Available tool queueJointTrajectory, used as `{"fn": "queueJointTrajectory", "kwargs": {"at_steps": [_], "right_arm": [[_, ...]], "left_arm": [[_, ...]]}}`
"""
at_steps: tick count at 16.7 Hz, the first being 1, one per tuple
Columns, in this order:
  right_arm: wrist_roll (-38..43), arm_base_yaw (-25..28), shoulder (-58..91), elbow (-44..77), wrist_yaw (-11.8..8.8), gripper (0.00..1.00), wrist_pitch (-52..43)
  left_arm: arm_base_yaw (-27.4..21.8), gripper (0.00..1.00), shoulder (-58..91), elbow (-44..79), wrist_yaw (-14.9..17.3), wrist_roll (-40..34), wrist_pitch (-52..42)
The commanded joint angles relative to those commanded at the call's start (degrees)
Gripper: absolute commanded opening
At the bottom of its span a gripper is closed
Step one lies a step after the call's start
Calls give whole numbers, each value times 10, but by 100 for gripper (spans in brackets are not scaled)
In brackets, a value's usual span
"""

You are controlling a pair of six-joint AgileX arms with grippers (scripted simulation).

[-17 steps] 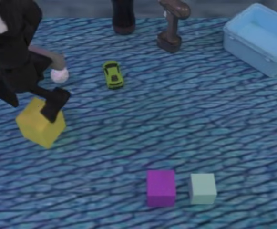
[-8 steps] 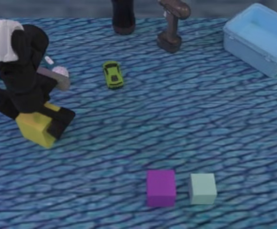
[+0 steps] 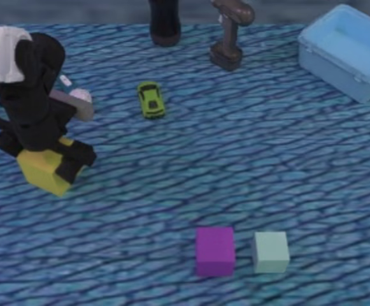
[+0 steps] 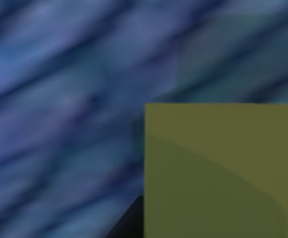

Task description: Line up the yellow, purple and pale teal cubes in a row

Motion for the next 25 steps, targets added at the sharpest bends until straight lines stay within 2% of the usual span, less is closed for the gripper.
{"fn": "queueJointTrajectory", "kwargs": {"at_steps": [6,7,16,25], "right_arm": [[0,0,0,0,0,100,0],[0,0,0,0,0,100,0],[0,0,0,0,0,100,0],[0,0,0,0,0,100,0]], "left_arm": [[0,2,0,0,0,0,0],[0,0,0,0,0,0,0],[0,0,-6,2,1,0,-4],[11,0,-57,89,1,-2,-142]]}}
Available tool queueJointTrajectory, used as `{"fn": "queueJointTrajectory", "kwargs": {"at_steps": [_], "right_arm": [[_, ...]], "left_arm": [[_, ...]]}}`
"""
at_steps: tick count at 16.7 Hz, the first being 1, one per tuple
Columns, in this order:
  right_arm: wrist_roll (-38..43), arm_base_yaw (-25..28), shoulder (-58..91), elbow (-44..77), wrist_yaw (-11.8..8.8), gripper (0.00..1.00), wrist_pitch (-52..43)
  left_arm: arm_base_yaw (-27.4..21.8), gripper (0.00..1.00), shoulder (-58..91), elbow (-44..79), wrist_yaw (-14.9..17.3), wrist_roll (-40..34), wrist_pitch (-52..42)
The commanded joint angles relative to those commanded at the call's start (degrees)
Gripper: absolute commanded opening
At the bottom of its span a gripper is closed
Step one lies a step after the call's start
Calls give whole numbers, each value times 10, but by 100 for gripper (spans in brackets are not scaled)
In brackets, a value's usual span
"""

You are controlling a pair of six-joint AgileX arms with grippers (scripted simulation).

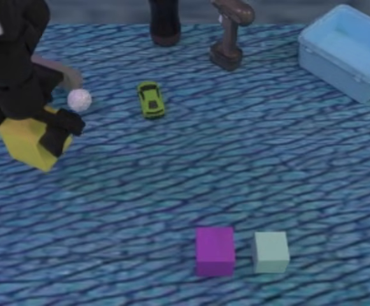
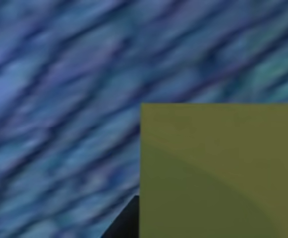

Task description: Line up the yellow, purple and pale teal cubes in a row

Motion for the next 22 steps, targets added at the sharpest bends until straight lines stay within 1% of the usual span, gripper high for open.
{"fn": "queueJointTrajectory", "kwargs": {"at_steps": [5,8,11,16,18,20,22], "right_arm": [[0,0,0,0,0,100,0],[0,0,0,0,0,100,0],[0,0,0,0,0,100,0],[0,0,0,0,0,100,0],[0,0,0,0,0,100,0],[0,0,0,0,0,100,0],[0,0,0,0,0,100,0]], "left_arm": [[-8,0,1,-2,0,-7,1],[-42,0,-12,-15,-1,-62,-1],[-98,0,-38,-43,-1,-167,-2],[-217,0,-97,-107,-1,-407,-2],[-262,0,-120,-131,-1,-488,-1],[-297,0,-142,-152,-2,-546,2],[-320,0,-159,-166,-2,-580,5]]}}
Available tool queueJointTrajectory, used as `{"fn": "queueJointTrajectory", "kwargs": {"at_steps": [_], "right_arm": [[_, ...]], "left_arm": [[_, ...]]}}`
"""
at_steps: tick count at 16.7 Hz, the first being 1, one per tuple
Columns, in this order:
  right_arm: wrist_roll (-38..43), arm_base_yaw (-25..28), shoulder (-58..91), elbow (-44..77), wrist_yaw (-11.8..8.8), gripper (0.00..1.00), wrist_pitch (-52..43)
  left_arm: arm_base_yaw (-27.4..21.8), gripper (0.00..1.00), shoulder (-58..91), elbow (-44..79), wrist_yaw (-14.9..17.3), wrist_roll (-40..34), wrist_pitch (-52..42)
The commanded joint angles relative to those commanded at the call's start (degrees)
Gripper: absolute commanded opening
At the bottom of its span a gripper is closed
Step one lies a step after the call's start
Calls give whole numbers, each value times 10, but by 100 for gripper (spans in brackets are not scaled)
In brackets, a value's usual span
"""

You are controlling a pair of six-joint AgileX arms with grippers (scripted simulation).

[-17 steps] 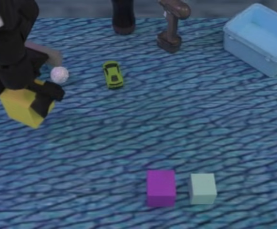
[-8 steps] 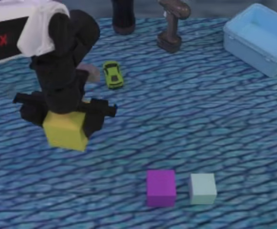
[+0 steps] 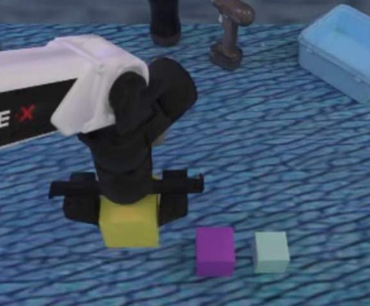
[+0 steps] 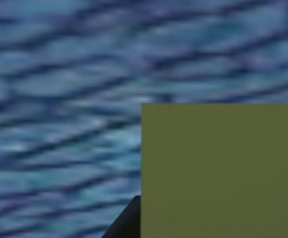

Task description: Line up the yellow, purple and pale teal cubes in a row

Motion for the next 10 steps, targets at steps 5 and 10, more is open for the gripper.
{"fn": "queueJointTrajectory", "kwargs": {"at_steps": [5,10], "right_arm": [[0,0,0,0,0,100,0],[0,0,0,0,0,100,0]], "left_arm": [[-4,0,-3,-2,0,-8,1],[-1,0,18,-43,0,-9,63]]}}
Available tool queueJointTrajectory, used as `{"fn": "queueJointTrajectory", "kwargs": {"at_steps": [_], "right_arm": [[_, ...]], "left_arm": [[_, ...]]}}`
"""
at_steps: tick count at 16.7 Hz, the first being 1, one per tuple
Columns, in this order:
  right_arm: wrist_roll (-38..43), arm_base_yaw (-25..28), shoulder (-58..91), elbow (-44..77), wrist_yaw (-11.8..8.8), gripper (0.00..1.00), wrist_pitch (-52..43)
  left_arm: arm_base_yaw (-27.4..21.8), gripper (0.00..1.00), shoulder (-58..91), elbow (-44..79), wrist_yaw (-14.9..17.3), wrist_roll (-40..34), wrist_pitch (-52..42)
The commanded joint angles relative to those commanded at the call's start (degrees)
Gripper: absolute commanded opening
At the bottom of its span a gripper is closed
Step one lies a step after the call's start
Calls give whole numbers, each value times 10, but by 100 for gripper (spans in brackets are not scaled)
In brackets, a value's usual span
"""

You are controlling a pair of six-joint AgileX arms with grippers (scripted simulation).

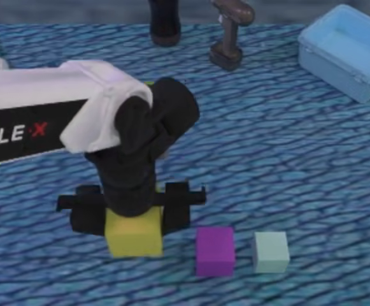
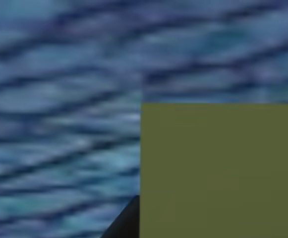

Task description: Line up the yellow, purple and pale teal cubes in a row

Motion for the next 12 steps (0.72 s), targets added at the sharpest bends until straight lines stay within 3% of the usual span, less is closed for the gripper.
{"fn": "queueJointTrajectory", "kwargs": {"at_steps": [4,9,12], "right_arm": [[0,0,0,0,0,100,0],[0,0,0,0,0,100,0],[0,0,0,0,0,100,0]], "left_arm": [[-2,0,29,-51,1,2,82],[-2,0,34,-61,0,3,95],[-2,23,34,-61,0,3,95]]}}
